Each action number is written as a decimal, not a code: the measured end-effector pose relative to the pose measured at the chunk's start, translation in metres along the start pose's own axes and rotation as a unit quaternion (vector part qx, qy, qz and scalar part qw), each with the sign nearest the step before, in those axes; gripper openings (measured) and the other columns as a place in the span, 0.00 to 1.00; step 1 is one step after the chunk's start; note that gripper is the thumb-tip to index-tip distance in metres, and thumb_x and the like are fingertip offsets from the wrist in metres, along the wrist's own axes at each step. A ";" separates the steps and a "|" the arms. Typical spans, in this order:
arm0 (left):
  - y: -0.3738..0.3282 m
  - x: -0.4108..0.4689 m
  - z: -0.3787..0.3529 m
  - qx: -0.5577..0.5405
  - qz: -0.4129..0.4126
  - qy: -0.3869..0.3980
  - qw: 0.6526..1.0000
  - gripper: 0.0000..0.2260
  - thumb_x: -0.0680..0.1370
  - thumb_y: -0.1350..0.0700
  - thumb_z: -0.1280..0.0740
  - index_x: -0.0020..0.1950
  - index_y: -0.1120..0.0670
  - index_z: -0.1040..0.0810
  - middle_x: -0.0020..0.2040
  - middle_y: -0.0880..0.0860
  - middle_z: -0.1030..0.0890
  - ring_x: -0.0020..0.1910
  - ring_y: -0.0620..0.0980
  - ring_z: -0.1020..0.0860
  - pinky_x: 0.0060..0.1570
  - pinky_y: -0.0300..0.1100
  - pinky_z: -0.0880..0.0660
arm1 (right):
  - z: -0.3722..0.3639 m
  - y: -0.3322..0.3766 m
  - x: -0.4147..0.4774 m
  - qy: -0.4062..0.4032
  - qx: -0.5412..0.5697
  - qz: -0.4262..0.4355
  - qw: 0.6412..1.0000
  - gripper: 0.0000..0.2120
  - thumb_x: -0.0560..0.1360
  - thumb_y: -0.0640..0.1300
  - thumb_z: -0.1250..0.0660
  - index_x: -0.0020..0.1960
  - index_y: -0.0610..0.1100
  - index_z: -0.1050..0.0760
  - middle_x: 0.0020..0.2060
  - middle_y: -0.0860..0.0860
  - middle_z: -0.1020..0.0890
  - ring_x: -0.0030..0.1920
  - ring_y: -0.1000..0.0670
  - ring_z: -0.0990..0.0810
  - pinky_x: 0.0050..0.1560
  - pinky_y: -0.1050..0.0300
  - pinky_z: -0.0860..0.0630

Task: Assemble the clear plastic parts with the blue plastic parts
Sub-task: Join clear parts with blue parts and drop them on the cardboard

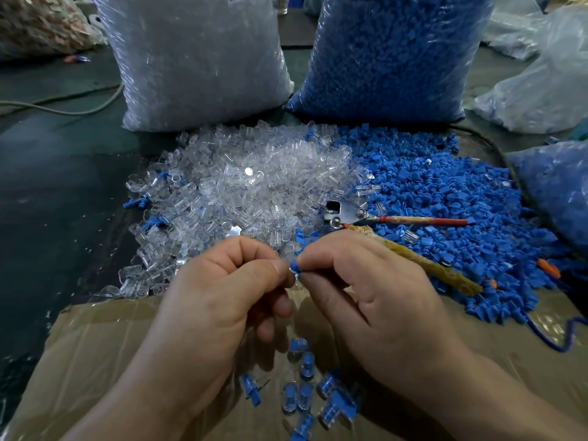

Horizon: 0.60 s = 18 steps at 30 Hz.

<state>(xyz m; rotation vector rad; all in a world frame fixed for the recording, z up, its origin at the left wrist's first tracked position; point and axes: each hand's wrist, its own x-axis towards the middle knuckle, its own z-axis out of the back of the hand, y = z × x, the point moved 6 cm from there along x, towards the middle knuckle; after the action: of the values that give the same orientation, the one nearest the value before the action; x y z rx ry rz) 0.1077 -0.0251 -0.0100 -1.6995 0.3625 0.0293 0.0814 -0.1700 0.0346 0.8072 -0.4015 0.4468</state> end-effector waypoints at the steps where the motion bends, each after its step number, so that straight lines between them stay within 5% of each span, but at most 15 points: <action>1: 0.000 -0.001 -0.001 -0.001 0.005 0.003 1.000 0.05 0.65 0.55 0.23 0.33 0.52 0.19 0.27 0.57 0.23 0.24 0.52 0.28 0.20 0.37 0.32 | 0.000 0.000 0.001 -0.001 -0.005 0.004 1.000 0.07 0.79 0.46 0.36 0.51 0.47 0.21 0.47 0.55 0.21 0.48 0.56 0.22 0.45 0.55 0.24; 8: 0.000 -0.003 -0.008 -0.039 0.027 0.031 0.998 0.05 0.67 0.58 0.29 0.31 0.52 0.20 0.28 0.58 0.24 0.23 0.50 0.29 0.18 0.37 0.33 | -0.004 0.006 0.001 0.017 -0.029 0.033 0.999 0.09 0.80 0.46 0.38 0.51 0.43 0.22 0.47 0.52 0.20 0.48 0.50 0.20 0.44 0.49 0.23; 13: -0.010 -0.006 -0.007 0.193 -0.131 -0.001 0.972 0.11 0.74 0.62 0.27 0.47 0.44 0.18 0.37 0.53 0.17 0.34 0.54 0.19 0.33 0.47 0.21 | -0.006 0.000 0.000 0.065 -0.048 0.034 0.996 0.08 0.77 0.41 0.33 0.54 0.40 0.20 0.47 0.49 0.19 0.46 0.48 0.20 0.44 0.49 0.22; 18: -0.007 -0.004 -0.008 0.114 -0.102 0.003 0.988 0.07 0.65 0.54 0.27 0.42 0.47 0.17 0.34 0.54 0.17 0.30 0.47 0.18 0.29 0.34 0.24 | -0.006 0.003 -0.003 0.073 -0.110 0.052 0.990 0.11 0.76 0.41 0.34 0.57 0.39 0.19 0.51 0.45 0.17 0.51 0.45 0.18 0.46 0.46 0.19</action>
<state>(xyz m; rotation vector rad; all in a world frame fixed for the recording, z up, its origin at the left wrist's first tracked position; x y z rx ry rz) 0.1040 -0.0308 -0.0009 -1.5023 0.1876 -0.1627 0.0784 -0.1645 0.0315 0.5383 -0.3508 0.5453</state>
